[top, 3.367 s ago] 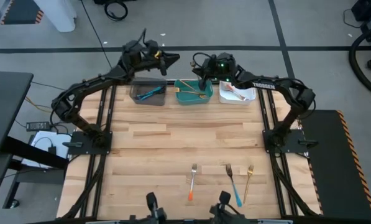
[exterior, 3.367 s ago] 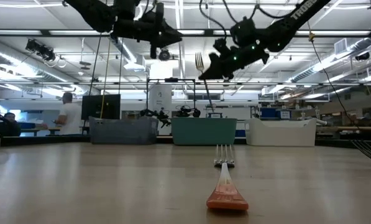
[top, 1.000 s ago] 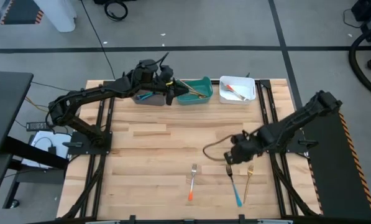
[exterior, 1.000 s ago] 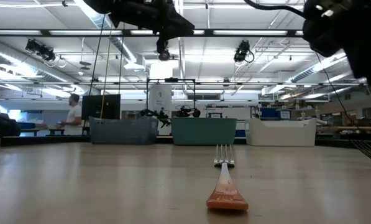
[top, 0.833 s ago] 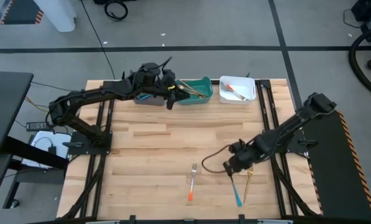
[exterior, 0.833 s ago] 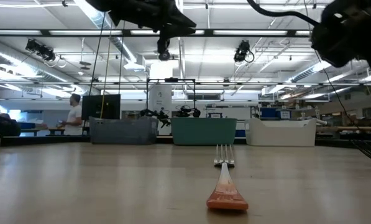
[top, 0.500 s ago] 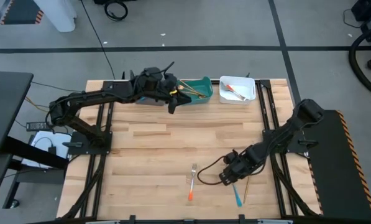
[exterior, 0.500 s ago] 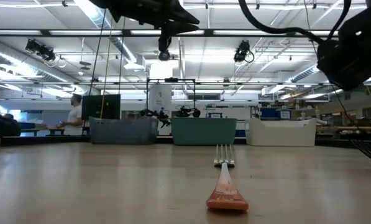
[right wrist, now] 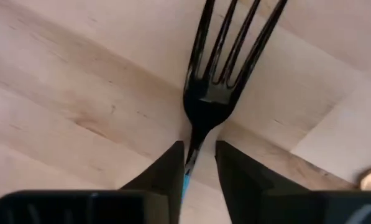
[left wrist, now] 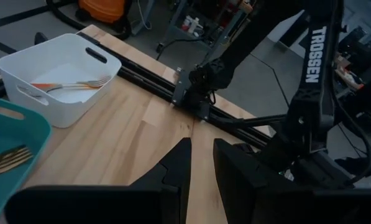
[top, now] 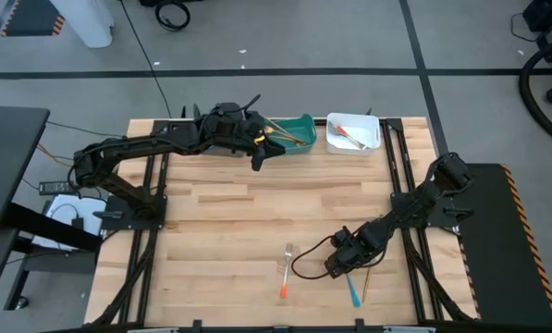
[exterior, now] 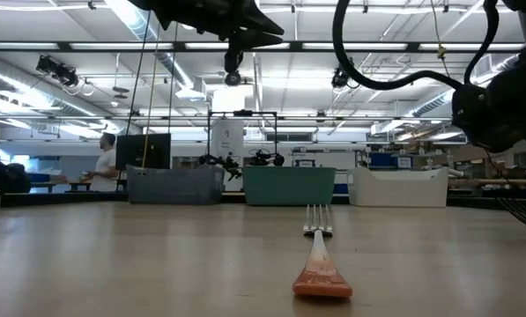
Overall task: Sort silverware by color (type)
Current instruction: Put the blue fork into the black bin
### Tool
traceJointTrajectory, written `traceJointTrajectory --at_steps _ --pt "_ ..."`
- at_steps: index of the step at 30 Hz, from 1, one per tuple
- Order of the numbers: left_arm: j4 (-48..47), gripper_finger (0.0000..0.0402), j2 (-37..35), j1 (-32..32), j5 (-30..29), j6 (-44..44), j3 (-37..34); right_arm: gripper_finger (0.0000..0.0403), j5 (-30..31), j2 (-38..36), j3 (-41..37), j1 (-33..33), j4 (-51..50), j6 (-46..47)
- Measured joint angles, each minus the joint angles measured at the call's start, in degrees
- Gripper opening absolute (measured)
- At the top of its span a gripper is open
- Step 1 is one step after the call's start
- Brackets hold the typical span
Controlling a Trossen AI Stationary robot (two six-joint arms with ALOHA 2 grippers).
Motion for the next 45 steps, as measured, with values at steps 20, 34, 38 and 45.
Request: traceJointTrajectory --at_steps 20,34,38,45 --pt "-7.5 0.0075 0.0 10.6 0.1 0.2 0.0 0.0011 15.8 -11.6 2.2 -8.6 -3.8 -11.1" --pt "-1.4 0.0075 0.1 13.0 1.7 6.4 0.0 0.0011 36.6 -26.9 2.3 -44.7 34.0 -56.2" --pt "0.4 0.0075 1.4 13.0 1.5 11.3 0.1 0.0011 29.3 -24.5 2.4 -52.0 48.5 -62.0" --pt "0.8 0.0076 5.2 12.9 -1.8 17.8 0.1 0.0011 22.9 -19.0 2.4 -56.5 52.9 -60.1"
